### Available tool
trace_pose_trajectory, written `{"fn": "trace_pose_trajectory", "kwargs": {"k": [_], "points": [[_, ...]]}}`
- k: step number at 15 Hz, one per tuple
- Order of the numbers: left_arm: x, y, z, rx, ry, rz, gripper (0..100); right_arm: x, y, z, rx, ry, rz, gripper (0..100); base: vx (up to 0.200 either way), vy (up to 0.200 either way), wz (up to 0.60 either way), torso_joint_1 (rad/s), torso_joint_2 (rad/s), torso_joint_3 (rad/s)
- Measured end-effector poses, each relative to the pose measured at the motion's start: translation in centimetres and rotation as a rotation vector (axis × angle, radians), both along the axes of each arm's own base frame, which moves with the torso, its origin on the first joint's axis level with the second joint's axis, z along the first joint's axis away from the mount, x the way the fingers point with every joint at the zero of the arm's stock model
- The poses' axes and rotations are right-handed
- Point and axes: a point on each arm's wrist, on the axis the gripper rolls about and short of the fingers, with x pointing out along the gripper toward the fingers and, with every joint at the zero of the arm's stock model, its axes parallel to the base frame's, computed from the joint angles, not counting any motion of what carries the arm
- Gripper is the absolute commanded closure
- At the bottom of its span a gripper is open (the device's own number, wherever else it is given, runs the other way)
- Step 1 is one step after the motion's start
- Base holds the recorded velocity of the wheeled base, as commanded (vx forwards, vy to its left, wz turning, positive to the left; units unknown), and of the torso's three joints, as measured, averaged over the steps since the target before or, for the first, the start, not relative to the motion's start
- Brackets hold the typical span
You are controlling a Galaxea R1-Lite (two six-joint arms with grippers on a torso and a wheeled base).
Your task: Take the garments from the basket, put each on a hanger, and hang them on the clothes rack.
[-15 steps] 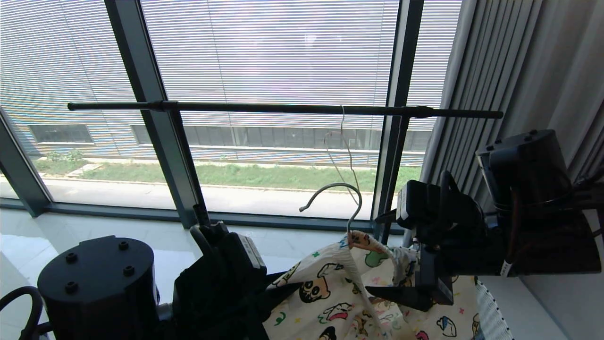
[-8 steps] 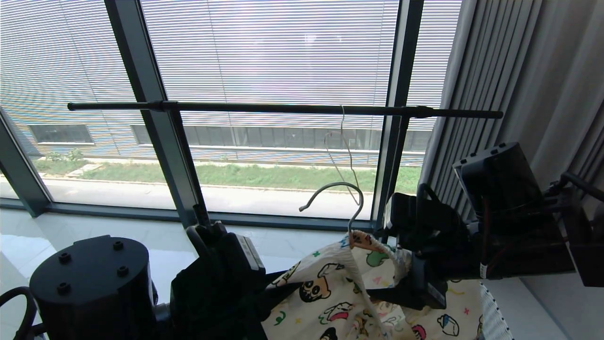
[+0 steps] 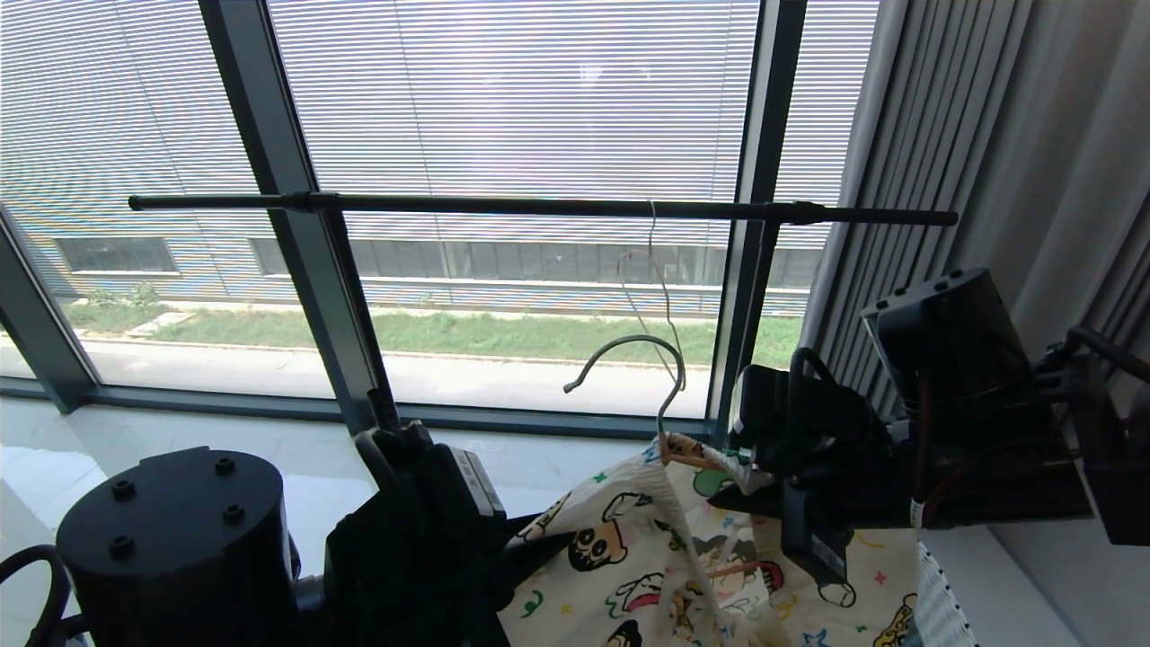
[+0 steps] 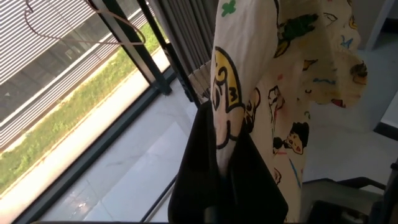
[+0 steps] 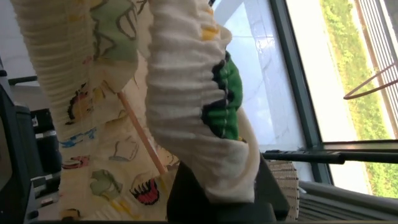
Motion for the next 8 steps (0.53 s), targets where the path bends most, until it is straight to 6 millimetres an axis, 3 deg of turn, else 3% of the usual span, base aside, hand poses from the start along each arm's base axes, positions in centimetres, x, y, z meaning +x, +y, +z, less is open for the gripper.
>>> {"fn": "trace_pose_trajectory", "kwargs": {"k": [1,4,8], "points": [[0.0,0.0,0.0,0.001,0.0,-0.001,0,0.0,0.0,0.0,-0.001,-0.01,0.005,100,0.0,0.0,0.0,0.0,0.0,0.0],[0.3,0.3,-0.1,0.009,0.0,0.042,0,0.1,-0.4,0.5,0.029,-0.092,0.026,100,0.0,0.0,0.0,0.0,0.0,0.0],[1.5,2.6,-0.7,0.026,0.015,0.172,0,0.2,-2.2,0.3,0.064,-0.223,0.025,100,0.0,0.0,0.0,0.0,0.0,0.0]]}}
